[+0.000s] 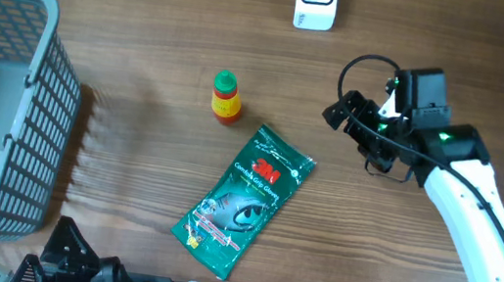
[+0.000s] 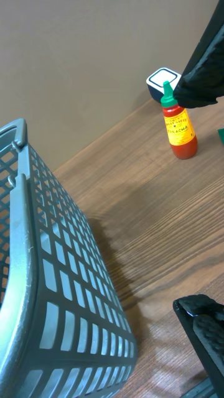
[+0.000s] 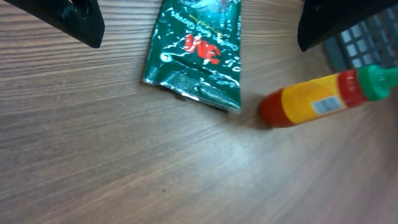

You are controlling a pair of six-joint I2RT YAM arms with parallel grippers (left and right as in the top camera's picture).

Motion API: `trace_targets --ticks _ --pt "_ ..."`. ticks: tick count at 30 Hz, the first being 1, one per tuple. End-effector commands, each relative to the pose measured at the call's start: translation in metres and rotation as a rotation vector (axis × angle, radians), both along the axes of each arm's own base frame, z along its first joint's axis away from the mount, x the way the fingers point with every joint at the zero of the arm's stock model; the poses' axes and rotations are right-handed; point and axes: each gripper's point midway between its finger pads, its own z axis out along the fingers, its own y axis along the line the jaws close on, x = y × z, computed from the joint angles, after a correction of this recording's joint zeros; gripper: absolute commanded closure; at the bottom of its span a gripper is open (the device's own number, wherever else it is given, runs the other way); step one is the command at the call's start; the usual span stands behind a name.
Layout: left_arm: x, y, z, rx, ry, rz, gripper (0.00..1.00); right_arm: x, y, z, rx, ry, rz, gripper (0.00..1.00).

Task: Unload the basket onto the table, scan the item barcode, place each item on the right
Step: 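Move the right gripper back over the green gloves pack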

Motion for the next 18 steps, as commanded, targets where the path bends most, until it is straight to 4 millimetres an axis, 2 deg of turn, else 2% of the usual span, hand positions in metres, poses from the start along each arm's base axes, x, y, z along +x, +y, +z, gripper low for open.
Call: trace_targets --ticks 1,5,12,14,18 --pt "0.0 0.0 0.001 0.002 -0.007 -0.004 0.0 -0.006 0.001 -0.023 -0.025 0.059 0.0 0.0" --pt "0.0 0.0 0.001 0.002 -0.007 -0.004 0.0 -0.014 0.03 -0.041 -0.02 0.095 0.049 0.0" --pt "0.0 0.0 0.001 0.002 -0.007 -0.004 0.0 -0.027 0.089 -0.034 0.003 0.019 0.195 0.0" --pt "0.0 0.0 0.001 0.002 -0.007 -0.004 0.0 -0.03 0.097 -0.039 -0.014 0.022 0.191 0.0" --pt "0.0 0.0 0.001 0.002 -0.007 -0.004 0.0 -0.037 0.107 -0.06 -0.02 0.111 0.131 0.0"
